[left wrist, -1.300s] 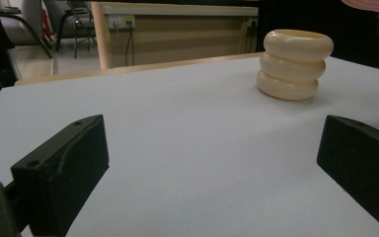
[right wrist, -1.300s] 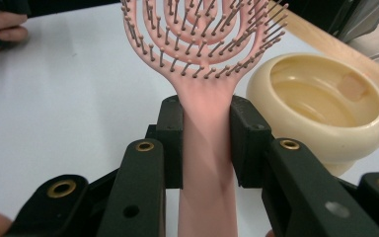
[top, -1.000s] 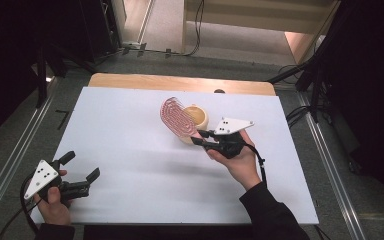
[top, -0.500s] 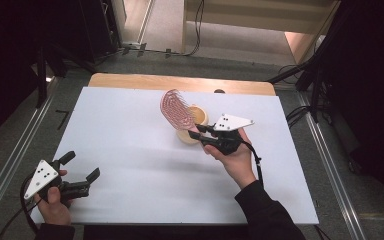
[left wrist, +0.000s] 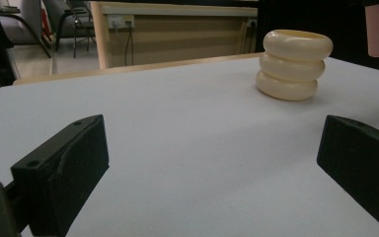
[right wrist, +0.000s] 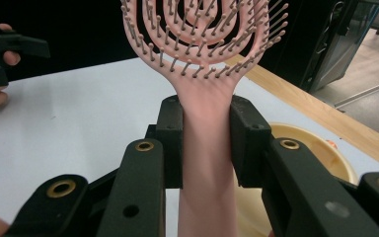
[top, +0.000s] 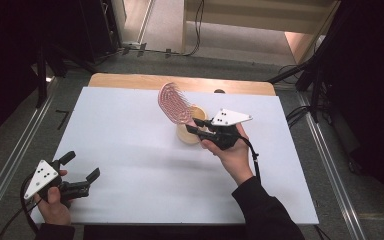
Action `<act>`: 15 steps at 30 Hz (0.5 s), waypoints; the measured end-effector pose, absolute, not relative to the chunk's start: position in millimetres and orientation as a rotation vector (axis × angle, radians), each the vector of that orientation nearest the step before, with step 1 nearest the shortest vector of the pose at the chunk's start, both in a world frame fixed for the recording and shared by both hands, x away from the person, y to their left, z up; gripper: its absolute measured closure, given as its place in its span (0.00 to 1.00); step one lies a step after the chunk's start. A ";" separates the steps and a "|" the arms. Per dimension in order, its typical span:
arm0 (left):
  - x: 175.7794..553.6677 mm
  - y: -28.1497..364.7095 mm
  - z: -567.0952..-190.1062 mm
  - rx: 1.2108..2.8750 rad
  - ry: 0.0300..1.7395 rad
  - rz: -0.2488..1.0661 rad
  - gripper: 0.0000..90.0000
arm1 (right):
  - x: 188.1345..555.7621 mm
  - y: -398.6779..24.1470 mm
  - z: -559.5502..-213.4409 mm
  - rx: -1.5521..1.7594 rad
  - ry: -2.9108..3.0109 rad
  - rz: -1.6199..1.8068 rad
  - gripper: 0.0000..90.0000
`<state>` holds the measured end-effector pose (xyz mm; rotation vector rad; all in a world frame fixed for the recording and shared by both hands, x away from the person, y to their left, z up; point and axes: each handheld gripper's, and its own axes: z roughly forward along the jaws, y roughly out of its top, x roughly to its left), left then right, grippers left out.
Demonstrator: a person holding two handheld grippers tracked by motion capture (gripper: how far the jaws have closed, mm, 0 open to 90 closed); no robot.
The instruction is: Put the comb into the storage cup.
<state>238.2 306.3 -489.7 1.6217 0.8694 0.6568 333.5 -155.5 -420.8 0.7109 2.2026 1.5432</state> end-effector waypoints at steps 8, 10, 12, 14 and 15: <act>238.2 306.3 -489.9 1.621 0.868 0.656 0.00 | 342.4 -153.6 -417.7 0.721 2.166 1.573 0.76; 238.2 306.3 -489.9 1.621 0.868 0.656 0.00 | 344.7 -153.6 -416.4 0.724 2.166 1.568 0.76; 238.3 306.3 -489.9 1.621 0.869 0.655 0.00 | 346.8 -153.2 -414.2 0.728 2.161 1.571 0.76; 238.4 306.5 -489.9 1.621 0.867 0.654 0.00 | 348.7 -152.6 -412.1 0.726 2.156 1.570 0.76; 238.3 306.5 -489.9 1.621 0.867 0.654 0.00 | 349.9 -152.4 -411.5 0.727 2.151 1.579 0.76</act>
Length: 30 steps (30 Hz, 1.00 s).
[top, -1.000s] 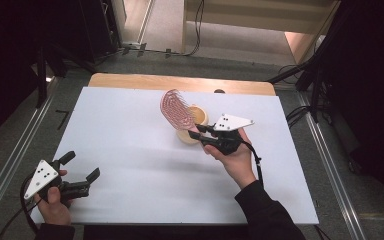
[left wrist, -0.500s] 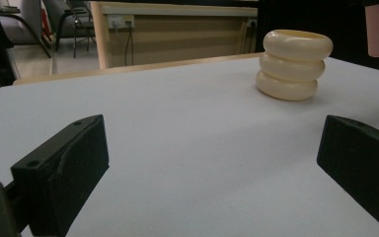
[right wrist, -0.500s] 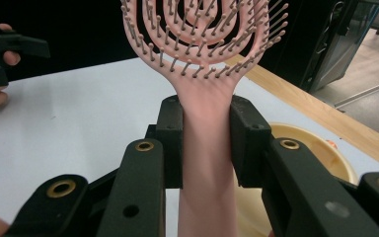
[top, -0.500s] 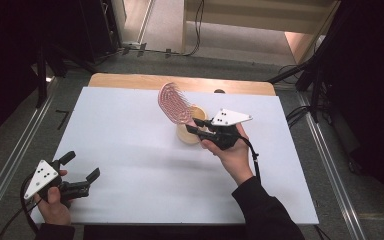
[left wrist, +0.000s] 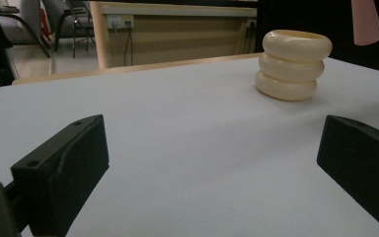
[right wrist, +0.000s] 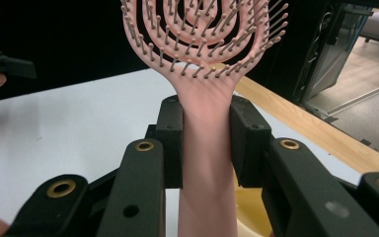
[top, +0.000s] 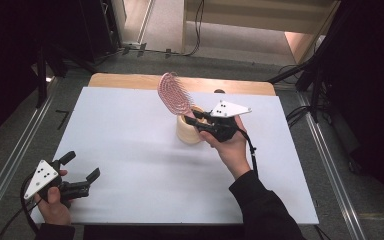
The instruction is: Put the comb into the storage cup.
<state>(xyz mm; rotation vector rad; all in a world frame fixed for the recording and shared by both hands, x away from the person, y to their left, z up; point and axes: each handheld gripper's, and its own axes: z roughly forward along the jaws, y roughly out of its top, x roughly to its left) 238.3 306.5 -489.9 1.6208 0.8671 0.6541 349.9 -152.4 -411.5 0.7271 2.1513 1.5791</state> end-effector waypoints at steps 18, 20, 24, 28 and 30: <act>238.2 306.2 -490.1 1.624 0.865 0.652 0.00 | 369.3 -150.3 -403.7 0.743 2.122 1.590 0.76; 238.3 305.9 -490.2 1.627 0.861 0.651 0.00 | 371.3 -150.4 -402.6 0.740 2.118 1.585 0.76; 238.3 306.4 -490.2 1.623 0.862 0.650 0.00 | 375.0 -150.5 -401.4 0.757 2.104 1.589 0.76; 238.2 306.8 -490.1 1.619 0.863 0.649 0.00 | 378.3 -149.9 -400.3 0.760 2.097 1.586 0.76; 238.3 306.9 -490.1 1.622 0.862 0.650 0.00 | 380.2 -149.7 -398.9 0.760 2.094 1.586 0.76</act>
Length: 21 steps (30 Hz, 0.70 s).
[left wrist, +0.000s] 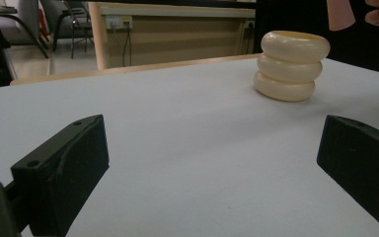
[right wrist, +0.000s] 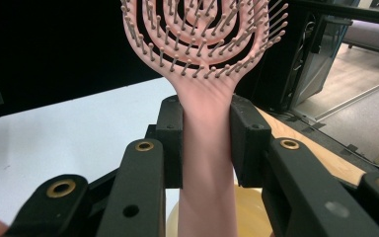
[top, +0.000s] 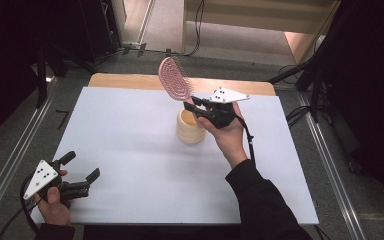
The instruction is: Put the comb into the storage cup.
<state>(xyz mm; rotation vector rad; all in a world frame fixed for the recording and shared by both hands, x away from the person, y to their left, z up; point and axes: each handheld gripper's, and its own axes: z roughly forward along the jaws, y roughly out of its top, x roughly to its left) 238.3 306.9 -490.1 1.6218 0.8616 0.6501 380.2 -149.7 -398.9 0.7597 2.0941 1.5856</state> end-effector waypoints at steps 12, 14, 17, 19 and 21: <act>238.3 306.8 -490.1 1.621 0.861 0.650 0.00 | 394.4 -148.4 -398.0 0.767 2.053 1.618 0.76; 238.3 306.8 -490.1 1.621 0.861 0.649 0.00 | 397.1 -148.1 -398.8 0.769 2.048 1.625 0.76; 238.2 306.9 -490.1 1.620 0.862 0.649 0.00 | 400.4 -147.2 -400.9 0.764 2.039 1.642 0.76; 238.2 307.1 -490.1 1.620 0.862 0.650 0.00 | 402.7 -146.9 -403.2 0.769 2.036 1.652 0.76; 238.2 307.1 -490.1 1.620 0.861 0.650 0.00 | 403.7 -146.7 -404.6 0.772 2.033 1.651 0.76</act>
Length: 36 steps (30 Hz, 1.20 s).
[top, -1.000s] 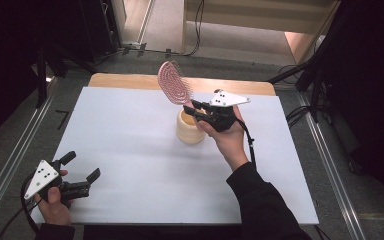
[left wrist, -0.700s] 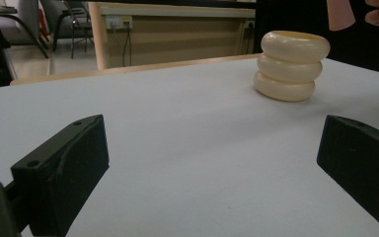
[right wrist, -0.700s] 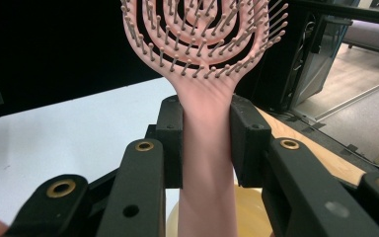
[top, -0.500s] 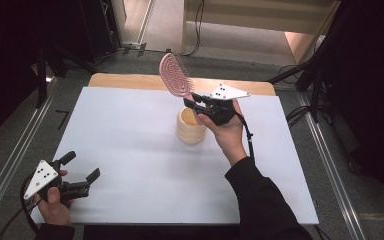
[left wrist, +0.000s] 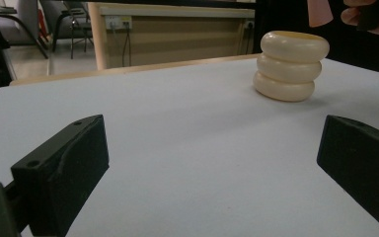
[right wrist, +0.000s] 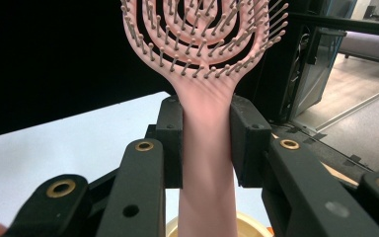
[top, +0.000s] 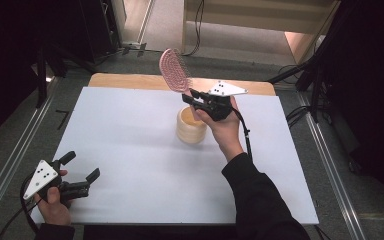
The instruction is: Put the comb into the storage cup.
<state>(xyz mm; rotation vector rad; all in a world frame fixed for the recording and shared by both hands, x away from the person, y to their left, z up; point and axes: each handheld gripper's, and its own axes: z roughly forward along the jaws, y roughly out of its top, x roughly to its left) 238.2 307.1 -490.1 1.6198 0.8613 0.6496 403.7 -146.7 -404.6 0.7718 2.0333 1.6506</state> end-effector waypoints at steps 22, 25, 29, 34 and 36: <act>238.2 307.1 -490.2 1.618 0.860 0.649 0.00 | 417.0 -146.0 -433.2 0.807 2.030 1.679 0.76; 238.2 307.0 -490.3 1.618 0.861 0.648 0.00 | 417.2 -146.1 -437.7 0.813 2.030 1.689 0.76; 238.2 307.0 -490.4 1.620 0.862 0.649 0.00 | 417.7 -147.3 -443.6 0.823 2.032 1.684 0.76; 238.4 306.9 -490.5 1.620 0.861 0.648 0.00 | 417.8 -149.6 -450.4 0.841 2.036 1.681 0.76; 238.4 306.9 -490.5 1.620 0.861 0.648 0.00 | 418.1 -150.7 -453.6 0.845 2.040 1.678 0.76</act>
